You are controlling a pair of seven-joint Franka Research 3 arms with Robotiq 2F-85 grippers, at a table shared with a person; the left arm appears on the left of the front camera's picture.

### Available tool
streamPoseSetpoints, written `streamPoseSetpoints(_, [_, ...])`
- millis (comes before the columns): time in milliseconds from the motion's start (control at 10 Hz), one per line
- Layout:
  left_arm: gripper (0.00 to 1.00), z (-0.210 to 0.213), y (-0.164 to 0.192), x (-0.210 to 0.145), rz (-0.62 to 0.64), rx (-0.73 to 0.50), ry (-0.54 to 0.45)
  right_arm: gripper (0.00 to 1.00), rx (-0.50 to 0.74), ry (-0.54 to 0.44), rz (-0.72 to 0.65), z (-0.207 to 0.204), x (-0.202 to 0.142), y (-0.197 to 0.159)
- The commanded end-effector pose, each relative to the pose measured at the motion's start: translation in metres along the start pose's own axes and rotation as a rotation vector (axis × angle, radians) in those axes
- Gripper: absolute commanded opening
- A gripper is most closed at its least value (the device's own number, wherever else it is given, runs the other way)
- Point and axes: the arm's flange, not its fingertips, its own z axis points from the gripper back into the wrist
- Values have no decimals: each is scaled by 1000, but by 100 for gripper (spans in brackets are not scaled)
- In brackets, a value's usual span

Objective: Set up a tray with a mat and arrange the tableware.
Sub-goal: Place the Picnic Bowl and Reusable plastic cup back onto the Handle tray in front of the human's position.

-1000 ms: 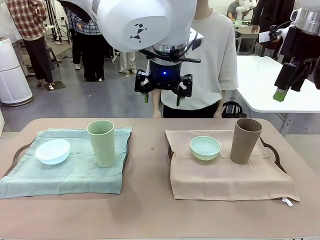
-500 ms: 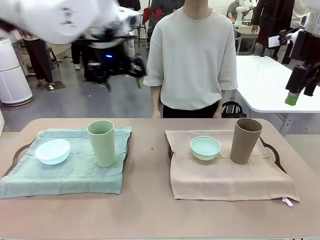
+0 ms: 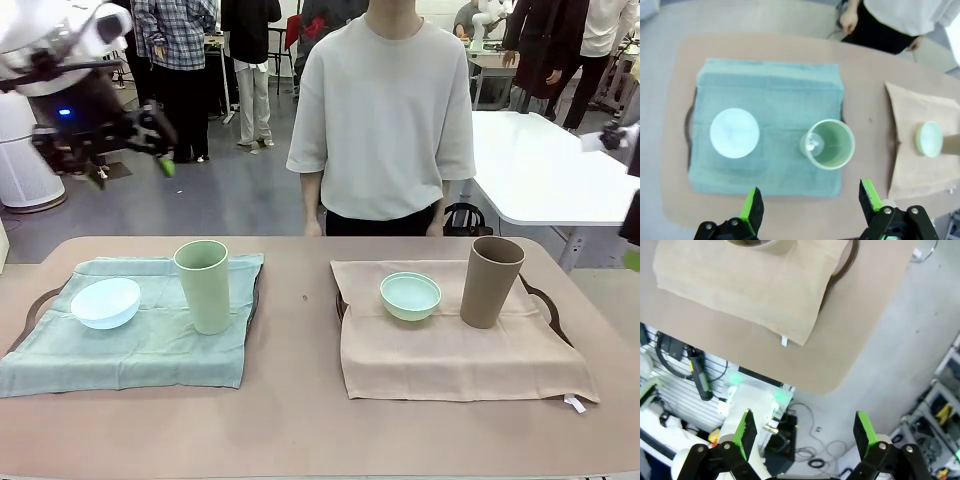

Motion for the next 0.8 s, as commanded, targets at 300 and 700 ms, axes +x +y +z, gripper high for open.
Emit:
streamPoseSetpoints(300, [100, 25, 120, -8, -207, -29, 218, 100, 373, -231, -141, 3, -70, -49])
streamPoseSetpoints(700, [100, 21, 103, -9, -142, -51, 173, 100, 293, -174, -146, 2, -68, -44])
